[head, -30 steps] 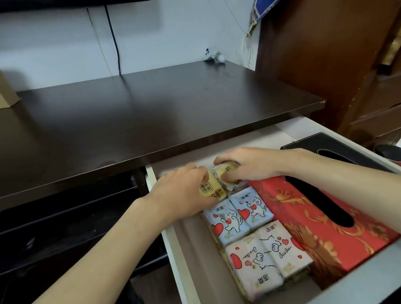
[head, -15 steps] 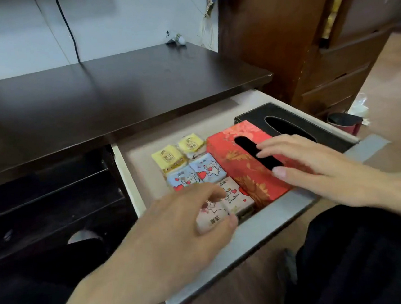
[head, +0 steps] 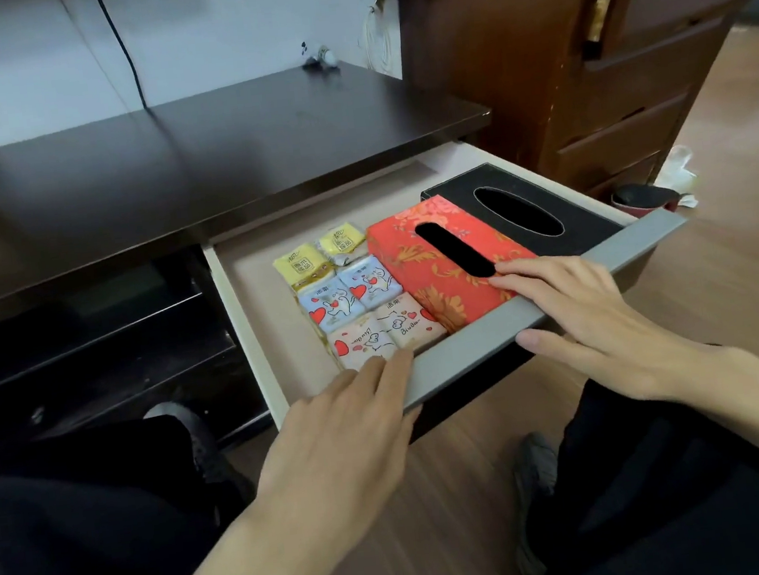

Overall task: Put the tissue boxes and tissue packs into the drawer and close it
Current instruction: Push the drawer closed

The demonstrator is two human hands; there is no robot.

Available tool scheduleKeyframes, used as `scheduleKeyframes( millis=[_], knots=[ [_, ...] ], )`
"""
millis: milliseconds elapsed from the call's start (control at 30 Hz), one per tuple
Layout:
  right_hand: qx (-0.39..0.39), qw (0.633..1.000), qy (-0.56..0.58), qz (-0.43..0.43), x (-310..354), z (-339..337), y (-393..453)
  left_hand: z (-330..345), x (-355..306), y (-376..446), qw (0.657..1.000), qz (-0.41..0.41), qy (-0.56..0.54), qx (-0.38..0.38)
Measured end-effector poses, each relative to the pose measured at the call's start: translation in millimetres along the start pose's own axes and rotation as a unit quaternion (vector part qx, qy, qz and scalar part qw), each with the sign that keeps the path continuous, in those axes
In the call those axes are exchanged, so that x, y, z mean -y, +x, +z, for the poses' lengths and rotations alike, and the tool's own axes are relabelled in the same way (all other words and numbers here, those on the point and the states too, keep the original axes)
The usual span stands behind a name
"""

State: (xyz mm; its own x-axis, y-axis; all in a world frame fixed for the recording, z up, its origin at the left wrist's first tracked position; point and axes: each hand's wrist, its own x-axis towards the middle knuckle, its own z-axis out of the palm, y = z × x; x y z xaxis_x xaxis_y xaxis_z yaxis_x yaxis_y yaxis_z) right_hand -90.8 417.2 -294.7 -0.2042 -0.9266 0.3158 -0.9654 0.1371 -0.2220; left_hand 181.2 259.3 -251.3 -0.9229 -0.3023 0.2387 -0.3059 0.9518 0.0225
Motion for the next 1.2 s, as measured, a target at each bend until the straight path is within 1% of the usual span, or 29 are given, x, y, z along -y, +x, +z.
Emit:
scheduleKeyframes(
  millis=[267,433,667,767,867,933,1000,1033,1067,1100,1133,1167,1200],
  knots=[
    [-0.012,1.0,-0.013,0.006,-3,4,28,6,19,14,1.0,-0.007,-0.018,-0.025],
    [-0.021,1.0,0.001,0.009,-6,14,57,11,41,31,0.999,-0.017,-0.018,-0.032],
    [-0.026,0.999,0.016,0.018,-10,25,103,22,83,63,0.994,-0.067,-0.043,-0.075],
    [-0.032,0.999,0.017,0.019,-13,30,121,26,97,75,0.99,-0.084,-0.031,-0.105],
    [-0.033,0.998,0.043,0.025,-15,33,135,28,107,81,0.985,-0.104,-0.019,-0.137],
    [-0.058,0.995,0.073,0.036,-17,35,140,28,111,79,0.979,-0.127,-0.011,-0.16],
    [-0.137,0.984,0.083,0.078,-23,39,138,32,112,69,0.969,-0.153,-0.037,-0.189],
    [-0.185,0.972,0.074,0.125,-28,41,133,36,112,59,0.959,-0.177,-0.076,-0.209],
    [-0.221,0.954,0.067,0.189,-33,42,128,41,109,46,0.938,-0.218,-0.131,-0.235],
    [-0.236,0.935,0.068,0.254,-37,44,123,46,105,32,0.903,-0.274,-0.195,-0.268],
    [-0.235,0.921,0.077,0.301,-41,47,119,51,98,18,0.855,-0.331,-0.259,-0.303],
    [-0.227,0.913,0.091,0.326,-43,50,117,57,89,7,0.807,-0.376,-0.316,-0.328],
    [-0.22,0.909,0.111,0.336,-45,53,117,62,79,1,0.766,-0.409,-0.364,-0.336]
  ],
)
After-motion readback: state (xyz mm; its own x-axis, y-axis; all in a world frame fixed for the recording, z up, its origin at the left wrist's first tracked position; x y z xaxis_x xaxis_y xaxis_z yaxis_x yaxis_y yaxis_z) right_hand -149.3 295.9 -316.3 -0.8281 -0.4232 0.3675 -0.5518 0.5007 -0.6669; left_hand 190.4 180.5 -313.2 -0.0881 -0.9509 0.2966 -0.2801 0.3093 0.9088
